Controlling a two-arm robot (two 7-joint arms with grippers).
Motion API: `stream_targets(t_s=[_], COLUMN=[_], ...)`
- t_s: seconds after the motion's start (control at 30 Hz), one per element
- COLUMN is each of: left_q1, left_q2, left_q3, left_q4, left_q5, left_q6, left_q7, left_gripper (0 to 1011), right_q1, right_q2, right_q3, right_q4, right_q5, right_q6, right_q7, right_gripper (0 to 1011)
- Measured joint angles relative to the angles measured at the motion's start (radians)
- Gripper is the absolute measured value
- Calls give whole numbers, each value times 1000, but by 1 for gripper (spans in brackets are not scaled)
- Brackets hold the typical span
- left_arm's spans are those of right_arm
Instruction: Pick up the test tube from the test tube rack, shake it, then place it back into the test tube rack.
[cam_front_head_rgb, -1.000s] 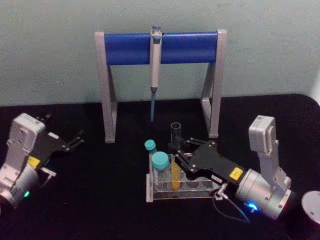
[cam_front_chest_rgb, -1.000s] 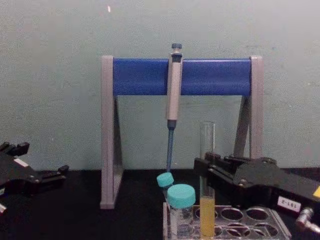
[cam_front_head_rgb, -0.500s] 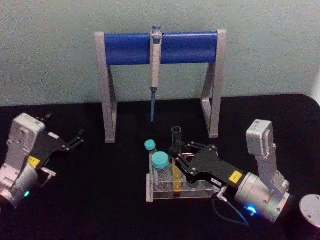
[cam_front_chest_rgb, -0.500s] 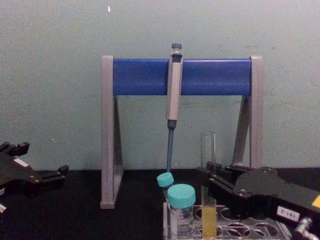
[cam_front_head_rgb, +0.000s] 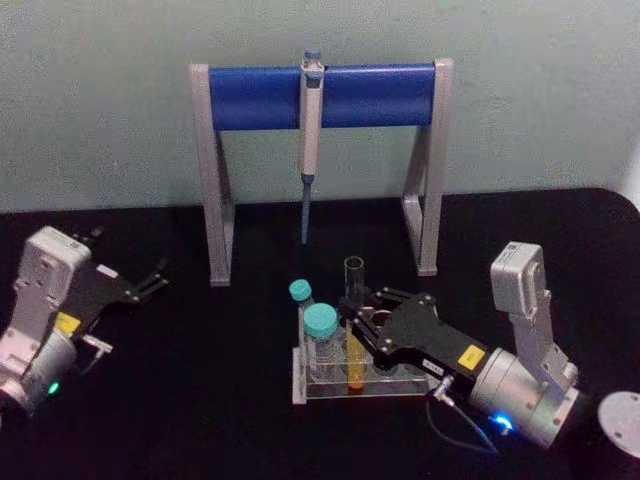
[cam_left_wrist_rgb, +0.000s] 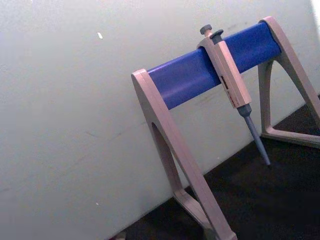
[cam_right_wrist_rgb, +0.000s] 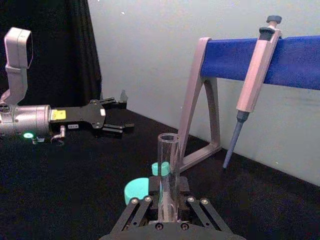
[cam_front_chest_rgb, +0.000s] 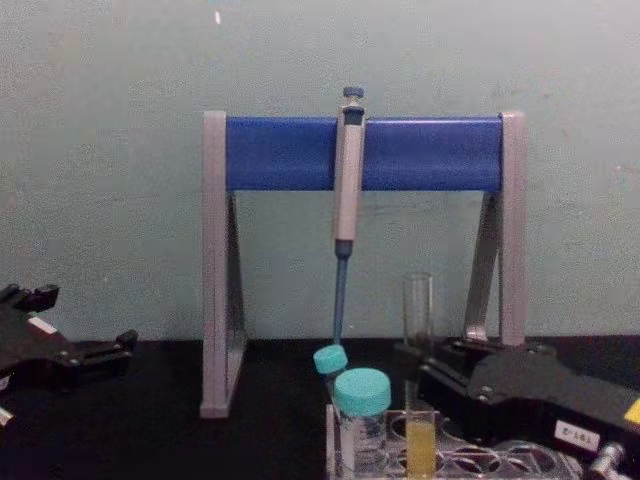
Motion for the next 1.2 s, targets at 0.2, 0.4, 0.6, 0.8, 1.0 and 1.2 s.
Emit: stream_targets(t_s=[0.2, 0.4, 0.6, 0.8, 1.0, 1.2], left_q1=[0, 0, 0, 0, 0, 0], left_q2=[0, 0, 0, 0, 0, 0], left_q3=[0, 0, 0, 0, 0, 0], left_q4=[0, 0, 0, 0, 0, 0], left_q5=[0, 0, 0, 0, 0, 0], left_q6=[0, 0, 0, 0, 0, 0], left_q7=[0, 0, 0, 0, 0, 0], left_gripper=[1001, 1001, 1001, 1001, 1001, 1001], right_q1=[-1, -1, -1, -1, -1, -1], right_q2=[1, 1, 2, 2, 2, 2], right_q3=[1, 1, 1, 1, 1, 1], right_q4=[-1, -2, -2, -2, -2, -2], right_q5=[-4, -6, -6, -6, -5, -5], right_q6=[4, 5, 5, 6, 6, 6], right_q7=[-3, -4, -4, -3, -3, -2], right_gripper=[222, 222, 222, 338, 582, 745])
